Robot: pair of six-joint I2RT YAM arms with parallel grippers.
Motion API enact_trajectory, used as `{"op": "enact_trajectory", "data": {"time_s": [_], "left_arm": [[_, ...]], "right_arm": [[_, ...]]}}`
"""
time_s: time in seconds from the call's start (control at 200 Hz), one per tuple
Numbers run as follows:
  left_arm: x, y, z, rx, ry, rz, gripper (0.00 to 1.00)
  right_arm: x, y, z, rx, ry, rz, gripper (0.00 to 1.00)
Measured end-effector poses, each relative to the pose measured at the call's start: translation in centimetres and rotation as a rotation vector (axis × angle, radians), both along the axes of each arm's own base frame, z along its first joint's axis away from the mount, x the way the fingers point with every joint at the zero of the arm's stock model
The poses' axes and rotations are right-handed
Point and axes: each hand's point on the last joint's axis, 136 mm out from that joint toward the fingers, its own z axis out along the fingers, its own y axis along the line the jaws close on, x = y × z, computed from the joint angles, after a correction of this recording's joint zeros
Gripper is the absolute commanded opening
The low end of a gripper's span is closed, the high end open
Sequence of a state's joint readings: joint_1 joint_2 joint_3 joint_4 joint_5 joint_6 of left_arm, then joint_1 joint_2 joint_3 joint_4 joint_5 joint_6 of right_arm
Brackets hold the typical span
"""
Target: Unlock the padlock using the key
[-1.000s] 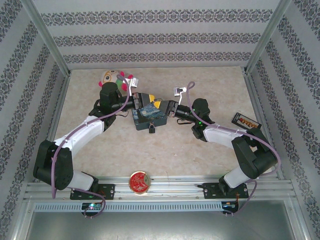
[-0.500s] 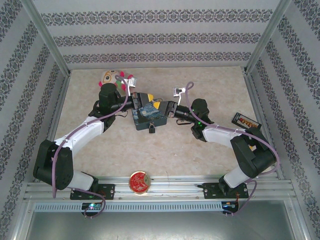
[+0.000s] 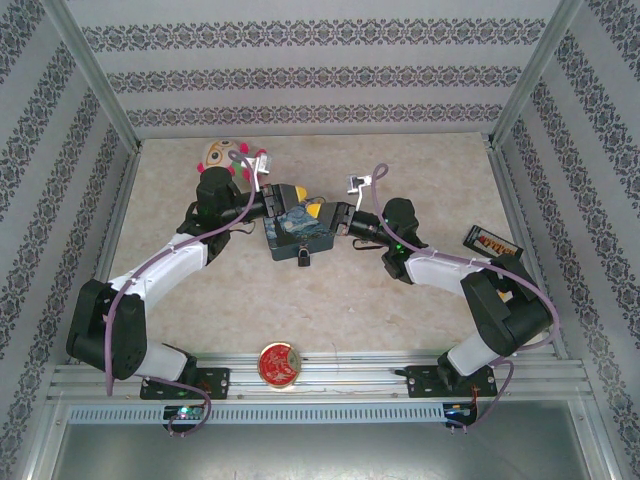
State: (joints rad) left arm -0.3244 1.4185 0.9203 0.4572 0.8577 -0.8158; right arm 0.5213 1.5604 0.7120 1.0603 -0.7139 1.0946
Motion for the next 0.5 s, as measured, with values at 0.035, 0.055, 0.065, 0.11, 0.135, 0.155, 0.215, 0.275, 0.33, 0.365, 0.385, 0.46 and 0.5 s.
{"op": "enact_trajectory", "data": {"time_s": [0.035,0.055,0.065,0.11,0.135,0.155,0.215,0.275,0.33,0.365,0.385,0.46,0.5], "left_arm": [[0.0,0.0,0.0,-0.002,0.004,0.002,0.62],[0.0,0.1,-0.1,-0.001,0.003,0.003,0.67],[0.1,0.1,-0.1,-0.002,0.005,0.005,0.68],[0.1,0.1,-0.2,0.000,0.007,0.011,0.75],[0.2,0.2,-0.3,0.000,0.013,0.019,0.79],[0.3,0.3,-0.5,0.003,0.013,0.024,0.83],[0.6,0.6,-0.8,0.014,0.014,0.053,0.92],[0.7,1.2,-1.2,0.030,0.022,0.093,0.95],[0.6,1.9,-1.4,0.051,0.023,0.136,0.96],[0.6,2.4,-1.4,0.068,0.022,0.170,0.95],[0.6,2.7,-1.3,0.080,0.020,0.192,0.95],[0.4,4.0,-1.5,0.137,0.019,0.280,0.95],[0.2,4.5,-1.6,0.173,0.017,0.324,0.95]], "right_arm": [[0.1,-0.1,-0.3,-0.002,0.009,-0.011,0.00],[0.2,-0.2,-0.5,-0.004,0.015,-0.018,0.00],[0.2,-0.3,-0.6,-0.005,0.018,-0.021,0.00],[0.4,-0.5,-1.2,-0.014,0.037,-0.038,0.00],[0.5,-0.6,-1.5,-0.019,0.047,-0.051,0.00],[0.5,-0.8,-1.8,-0.025,0.057,-0.059,0.00],[0.5,-1.3,-2.8,-0.041,0.089,-0.087,0.00],[0.5,-1.7,-3.9,-0.060,0.121,-0.110,0.00],[0.4,-2.1,-4.7,-0.078,0.147,-0.132,0.00],[0.3,-2.4,-5.2,-0.091,0.163,-0.146,0.00],[0.2,-2.5,-5.4,-0.100,0.168,-0.154,0.00],[-0.4,-3.0,-6.3,-0.144,0.192,-0.191,0.00],[-0.9,-3.1,-6.7,-0.173,0.197,-0.205,0.00]]}}
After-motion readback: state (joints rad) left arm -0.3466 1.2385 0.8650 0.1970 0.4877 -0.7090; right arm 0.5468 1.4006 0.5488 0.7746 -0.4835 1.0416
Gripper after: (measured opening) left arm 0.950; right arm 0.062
